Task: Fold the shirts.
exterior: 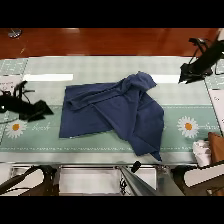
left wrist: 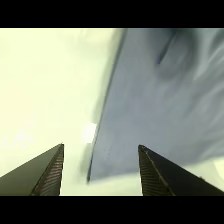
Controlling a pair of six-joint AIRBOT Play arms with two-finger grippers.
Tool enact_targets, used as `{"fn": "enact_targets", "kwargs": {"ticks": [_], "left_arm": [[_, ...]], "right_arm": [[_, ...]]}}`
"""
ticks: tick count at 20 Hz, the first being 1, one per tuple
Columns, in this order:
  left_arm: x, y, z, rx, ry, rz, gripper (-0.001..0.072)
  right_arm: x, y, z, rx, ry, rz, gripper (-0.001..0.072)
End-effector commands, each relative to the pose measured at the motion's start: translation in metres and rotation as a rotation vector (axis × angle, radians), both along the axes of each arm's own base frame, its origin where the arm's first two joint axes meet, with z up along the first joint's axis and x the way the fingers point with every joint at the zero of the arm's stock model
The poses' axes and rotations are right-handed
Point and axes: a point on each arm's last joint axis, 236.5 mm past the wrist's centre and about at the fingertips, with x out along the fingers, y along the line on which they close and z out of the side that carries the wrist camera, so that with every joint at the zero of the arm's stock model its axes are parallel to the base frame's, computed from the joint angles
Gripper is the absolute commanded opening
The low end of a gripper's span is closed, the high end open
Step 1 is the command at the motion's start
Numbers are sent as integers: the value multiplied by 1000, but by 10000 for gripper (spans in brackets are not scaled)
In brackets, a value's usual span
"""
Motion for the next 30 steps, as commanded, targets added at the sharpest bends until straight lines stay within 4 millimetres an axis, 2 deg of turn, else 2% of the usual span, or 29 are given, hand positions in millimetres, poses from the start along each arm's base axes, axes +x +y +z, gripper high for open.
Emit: {"fn": "enact_targets", "kwargs": {"ticks": [1,3,5,10,13,14,15,16,17,20,21,22,25,26,28,30], "left_arm": [[-55,-10,-26,-98,122,22,538],[-67,-20,-42,-123,149,48,539],[-69,-33,-50,-171,134,71,591],[-57,-56,-55,-267,106,133,590],[-45,-80,-61,-302,98,124,573],[-38,-92,-63,-318,90,129,491],[-34,-102,-64,-333,85,132,287],[-31,-110,-66,-342,84,129,146],[-32,-114,-67,-340,85,117,47],[-36,-116,-65,-347,82,77,35],[-37,-116,-64,-352,80,68,35],[-38,-116,-62,-357,74,57,34],[-36,-115,-59,-355,60,53,34],[-36,-115,-59,-355,58,53,34],[-36,-115,-58,-355,58,53,34],[-38,-116,-57,-360,62,49,34]], "right_arm": [[-23,-10,-7,105,61,-61,439],[-29,-10,-18,109,69,-63,439],[-34,-7,-29,115,80,-61,438],[-49,5,-44,164,127,-57,438],[-50,6,-42,166,122,-58,437],[-49,6,-40,164,110,-58,437],[-48,5,-37,161,96,-57,437],[-48,5,-33,157,81,-47,437],[-49,2,-31,145,66,-32,437],[-66,-7,-43,150,23,-76,438],[-78,-6,-54,184,15,-107,464],[-92,-2,-66,229,4,-138,525],[-133,32,-94,421,10,-181,594],[-144,41,-104,458,22,-184,594],[-156,50,-128,459,28,-199,592],[-158,60,-141,449,19,-218,591]]}}
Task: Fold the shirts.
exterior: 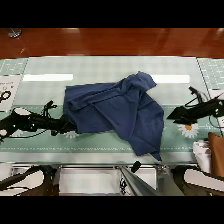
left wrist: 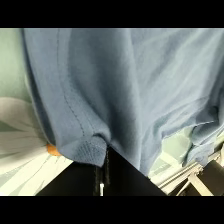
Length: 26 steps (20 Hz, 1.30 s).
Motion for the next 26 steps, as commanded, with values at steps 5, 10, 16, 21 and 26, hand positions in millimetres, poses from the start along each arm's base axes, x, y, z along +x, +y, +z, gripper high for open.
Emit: {"fn": "enact_targets", "kwargs": {"ticks": [5,10,16,21,26], "left_arm": [[-3,-4,4,-22,7,-8,34],[26,2,26,4,-113,-18,33],[108,24,292,206,-968,-12,33],[-11,49,623,448,-1919,341,33],[-117,41,690,605,-2091,361,32]], "right_arm": [[6,42,-34,-35,-76,-16,509],[16,66,-16,-18,-109,21,21],[94,47,256,-136,-898,2,19],[-3,12,577,-419,-1753,-325,19],[-95,4,660,-550,-1904,-437,19]]}}
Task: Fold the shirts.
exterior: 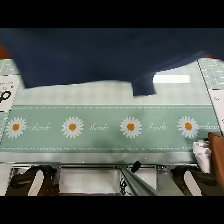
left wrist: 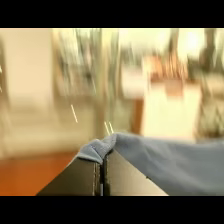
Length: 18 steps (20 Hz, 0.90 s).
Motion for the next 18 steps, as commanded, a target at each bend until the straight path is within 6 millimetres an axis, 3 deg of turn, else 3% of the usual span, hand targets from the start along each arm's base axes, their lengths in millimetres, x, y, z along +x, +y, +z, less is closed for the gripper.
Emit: {"fn": "enact_targets", "kwargs": {"ticks": [1,4,6,11,15,18], "left_arm": [[-74,5,33,53,-69,126,31],[-81,23,-9,94,149,230,31],[-78,27,-46,121,309,245,31],[-48,37,-171,168,857,195,32],[4,47,-259,137,1115,147,33],[50,47,-326,116,1226,77,33]], "right_arm": [[-75,-8,58,-13,-147,-108,19],[-88,-10,44,-34,-67,-140,19],[-82,-14,13,-44,69,-154,19],[-47,-36,-129,-96,723,-164,19],[10,-46,-198,-66,1008,-107,19],[65,-55,-256,-34,1187,-69,19]]}}
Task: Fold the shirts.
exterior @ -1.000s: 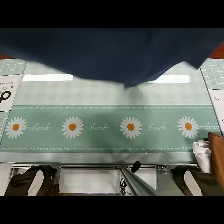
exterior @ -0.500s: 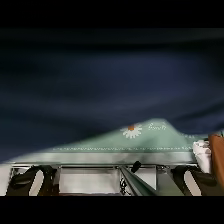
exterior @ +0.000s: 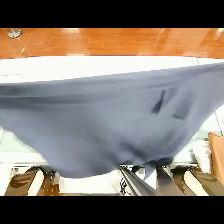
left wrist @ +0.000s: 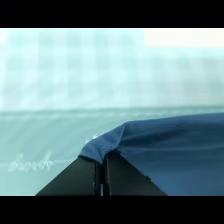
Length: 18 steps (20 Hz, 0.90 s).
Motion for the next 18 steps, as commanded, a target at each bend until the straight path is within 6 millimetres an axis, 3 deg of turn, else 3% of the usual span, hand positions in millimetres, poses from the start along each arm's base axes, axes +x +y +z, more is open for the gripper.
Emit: {"fn": "enact_targets", "kwargs": {"ticks": [1,5,8,10,15,18], "left_arm": [[48,-4,-81,-79,151,-41,34],[132,-6,-133,-193,180,-57,33],[191,5,-170,-216,190,-27,33],[224,6,-190,-216,180,-8,33],[302,-1,-208,-181,0,51,34],[325,-7,-219,-168,-61,71,34]], "right_arm": [[52,-7,-74,54,242,22,19],[144,-3,-139,-11,284,58,19],[220,2,-163,-18,147,51,20],[258,8,-176,22,66,30,20],[318,14,-226,102,-7,8,20],[332,14,-265,126,25,-14,20]]}}
